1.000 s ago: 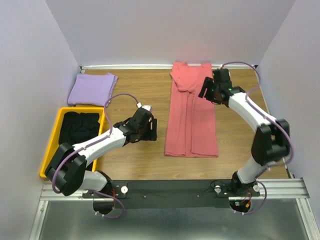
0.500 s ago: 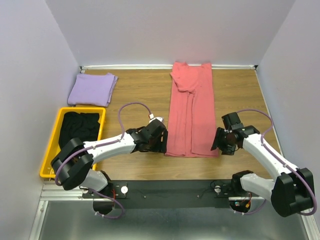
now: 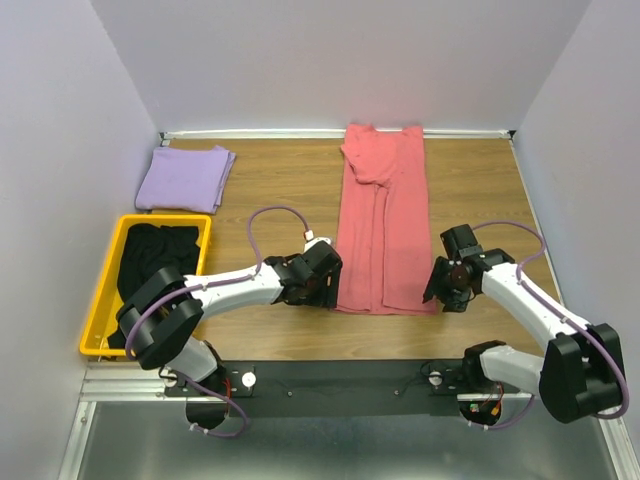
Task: Fold and stack the t-shirts
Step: Fold the tshirt
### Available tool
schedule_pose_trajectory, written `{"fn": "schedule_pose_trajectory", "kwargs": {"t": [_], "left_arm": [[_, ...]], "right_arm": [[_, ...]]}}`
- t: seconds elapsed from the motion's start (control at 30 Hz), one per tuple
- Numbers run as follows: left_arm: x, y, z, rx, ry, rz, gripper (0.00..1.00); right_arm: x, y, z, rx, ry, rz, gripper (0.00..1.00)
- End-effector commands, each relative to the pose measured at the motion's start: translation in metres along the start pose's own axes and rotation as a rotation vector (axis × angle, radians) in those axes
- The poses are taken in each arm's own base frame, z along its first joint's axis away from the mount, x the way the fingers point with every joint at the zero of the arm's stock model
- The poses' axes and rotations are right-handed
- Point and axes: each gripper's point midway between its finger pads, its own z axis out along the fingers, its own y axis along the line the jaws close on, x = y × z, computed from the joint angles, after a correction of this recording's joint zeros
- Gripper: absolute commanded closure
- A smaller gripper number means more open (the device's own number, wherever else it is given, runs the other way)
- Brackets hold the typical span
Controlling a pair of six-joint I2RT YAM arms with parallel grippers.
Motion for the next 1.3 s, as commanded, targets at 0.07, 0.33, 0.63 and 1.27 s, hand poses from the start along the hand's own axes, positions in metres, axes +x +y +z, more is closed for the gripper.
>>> {"fn": "schedule_pose_trajectory", "kwargs": {"t": [0.07,0.33,0.63,1.27], "left_arm": [[-0.015,-0.003,0.001,-0.029,-0.046,-0.004,0.22],[-0.021,-0.005,0.004,-0.038,-0.055,0.011,0.23],[-0.019,-0.003,0.011,-0.062,-0.032,0.033,0.27],[-0.015,-0.014,0.016,-0.096,-0.010,-0.042,0.40]], "right_arm": [[0.004,-0.016,0.018,0.104,0.007,0.052,0.39],[0.005,-0.013,0.032,0.094,0.012,0.059,0.48],[0.012,-0.009,0.040,0.080,0.035,0.045,0.80],[0.018,0.009,0.031,-0.033,0.052,-0.013,0.99]]}}
